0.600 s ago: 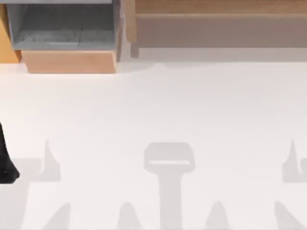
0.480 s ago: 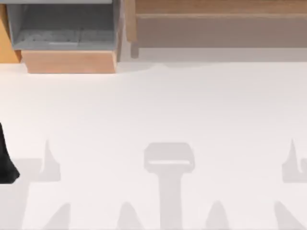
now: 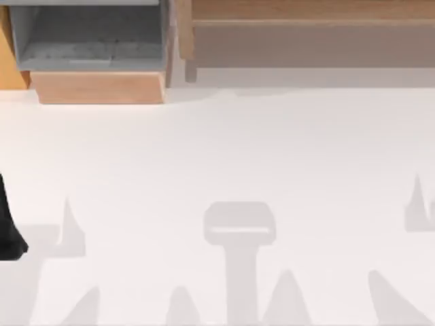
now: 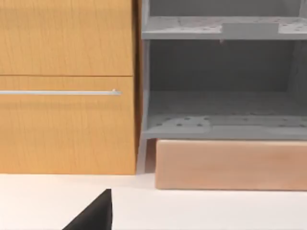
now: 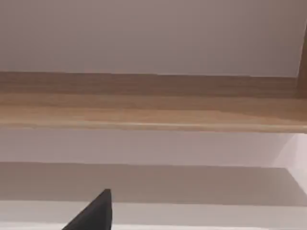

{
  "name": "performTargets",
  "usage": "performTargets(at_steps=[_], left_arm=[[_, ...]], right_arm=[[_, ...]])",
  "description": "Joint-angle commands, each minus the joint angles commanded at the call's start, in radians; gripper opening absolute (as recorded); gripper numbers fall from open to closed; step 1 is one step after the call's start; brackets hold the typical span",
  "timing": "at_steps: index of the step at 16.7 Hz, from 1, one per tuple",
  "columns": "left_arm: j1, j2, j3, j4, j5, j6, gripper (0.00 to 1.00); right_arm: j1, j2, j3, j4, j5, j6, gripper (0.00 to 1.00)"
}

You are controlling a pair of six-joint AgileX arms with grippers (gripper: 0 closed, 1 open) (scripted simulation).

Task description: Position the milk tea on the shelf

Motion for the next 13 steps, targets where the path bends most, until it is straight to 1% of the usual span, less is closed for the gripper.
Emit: performTargets(at_steps=[3,9,13], left_arm=[[0.000,0.000,0.000,0.000,0.000,0.000,1.00],[0.000,0.000,0.000,0.000,0.000,0.000,1.00],[0.000,0.000,0.000,0.000,0.000,0.000,1.00]], right_arm=[[-0.114,0.309,0.072,0.220,-0.114,0.003,1.00],[-0.367,1.007,0.228,0.696,-0.354,0.011,1.00],[-0.520,1.393,0.324,0.980,-0.495,0.014,1.00]])
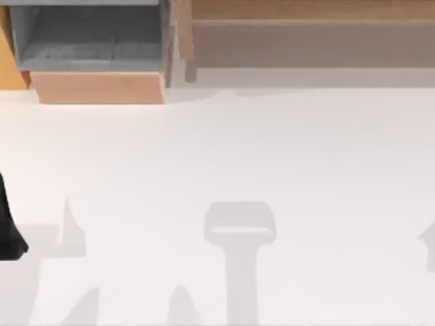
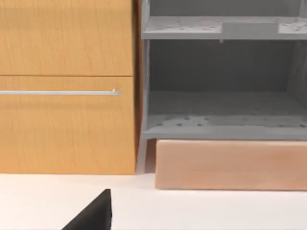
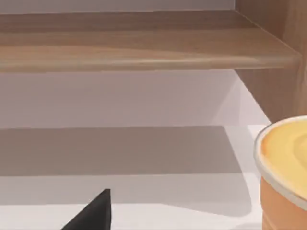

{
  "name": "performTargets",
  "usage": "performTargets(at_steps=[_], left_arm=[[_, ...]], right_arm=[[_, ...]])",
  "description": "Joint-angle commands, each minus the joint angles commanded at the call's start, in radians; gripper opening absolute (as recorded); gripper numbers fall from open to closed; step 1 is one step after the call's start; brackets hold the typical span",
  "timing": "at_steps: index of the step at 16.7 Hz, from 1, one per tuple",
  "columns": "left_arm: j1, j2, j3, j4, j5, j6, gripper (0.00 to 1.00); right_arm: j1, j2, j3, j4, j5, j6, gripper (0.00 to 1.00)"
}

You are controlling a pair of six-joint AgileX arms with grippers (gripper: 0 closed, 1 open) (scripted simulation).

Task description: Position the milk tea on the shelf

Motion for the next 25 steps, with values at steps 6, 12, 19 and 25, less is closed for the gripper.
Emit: performTargets(at_steps=[6,12,19,25], left_arm=[[0.000,0.000,0.000,0.000,0.000,0.000,1.00],[0.000,0.000,0.000,0.000,0.000,0.000,1.00],[0.000,0.000,0.000,0.000,0.000,0.000,1.00],[0.000,0.000,0.000,0.000,0.000,0.000,1.00]], right_arm=[[-0.159,0.380,0.107,0.305,-0.147,-0.001,1.00],[-0.190,0.453,0.130,0.366,-0.176,-0.003,1.00],[-0.119,0.476,0.226,0.291,-0.104,-0.004,1.00],[-0.017,0.516,0.375,0.180,-0.002,-0.007,1.00]])
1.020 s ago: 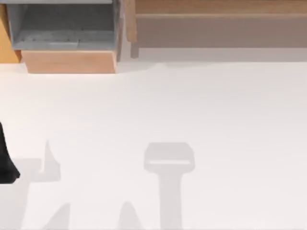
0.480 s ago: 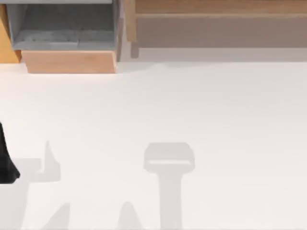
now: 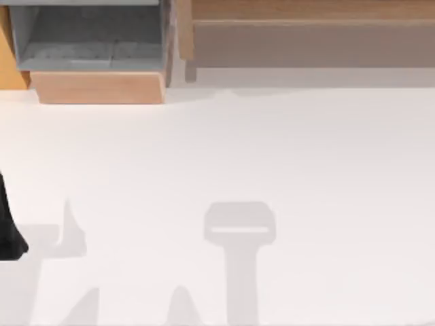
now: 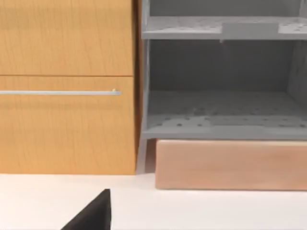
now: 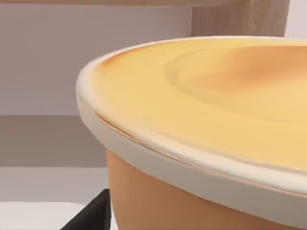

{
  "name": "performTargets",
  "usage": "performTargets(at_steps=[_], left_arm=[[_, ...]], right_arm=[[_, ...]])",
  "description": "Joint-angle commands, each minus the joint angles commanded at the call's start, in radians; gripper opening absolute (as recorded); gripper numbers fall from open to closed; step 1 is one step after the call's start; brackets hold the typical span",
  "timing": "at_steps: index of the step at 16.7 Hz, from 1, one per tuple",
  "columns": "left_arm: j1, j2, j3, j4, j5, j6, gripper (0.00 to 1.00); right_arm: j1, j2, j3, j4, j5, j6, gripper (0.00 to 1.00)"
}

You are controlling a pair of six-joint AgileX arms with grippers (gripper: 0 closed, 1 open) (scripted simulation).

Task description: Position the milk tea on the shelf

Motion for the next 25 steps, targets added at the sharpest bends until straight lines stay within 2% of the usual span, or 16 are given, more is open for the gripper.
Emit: performTargets(at_steps=[3,16,25], left_arm=[[0.000,0.000,0.000,0.000,0.000,0.000,1.00],[0.000,0.000,0.000,0.000,0.000,0.000,1.00],[0.000,0.000,0.000,0.000,0.000,0.000,1.00]], right_arm=[[0.000,0.000,0.000,0.000,0.000,0.000,1.00],[0.000,0.000,0.000,0.000,0.000,0.000,0.02],[-0.002,-0.002,-0.001,0.000,0.000,0.001,0.00]])
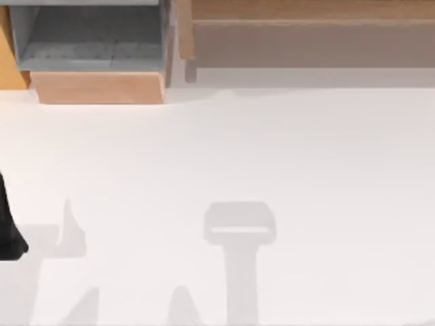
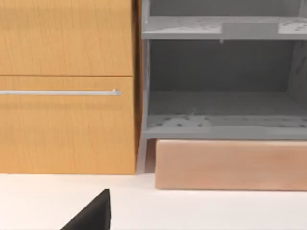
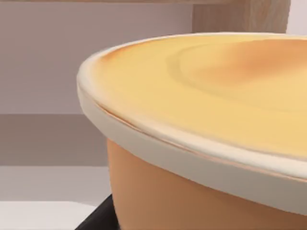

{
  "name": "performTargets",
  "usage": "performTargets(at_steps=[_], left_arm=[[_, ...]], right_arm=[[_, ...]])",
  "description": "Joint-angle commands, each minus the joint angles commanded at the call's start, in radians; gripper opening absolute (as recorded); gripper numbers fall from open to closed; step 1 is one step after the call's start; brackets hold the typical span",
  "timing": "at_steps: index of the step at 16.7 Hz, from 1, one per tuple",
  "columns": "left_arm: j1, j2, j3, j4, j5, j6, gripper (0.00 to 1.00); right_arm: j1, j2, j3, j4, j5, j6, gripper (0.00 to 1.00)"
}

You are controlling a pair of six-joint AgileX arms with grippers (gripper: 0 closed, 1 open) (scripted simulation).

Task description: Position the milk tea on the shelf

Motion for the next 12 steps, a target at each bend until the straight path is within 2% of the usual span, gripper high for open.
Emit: performTargets(at_steps=[12], left_arm=[[0.000,0.000,0.000,0.000,0.000,0.000,1.00]], right_arm=[[0.010,-0.064,0.018,-0.027,0.016,0.000,0.00]])
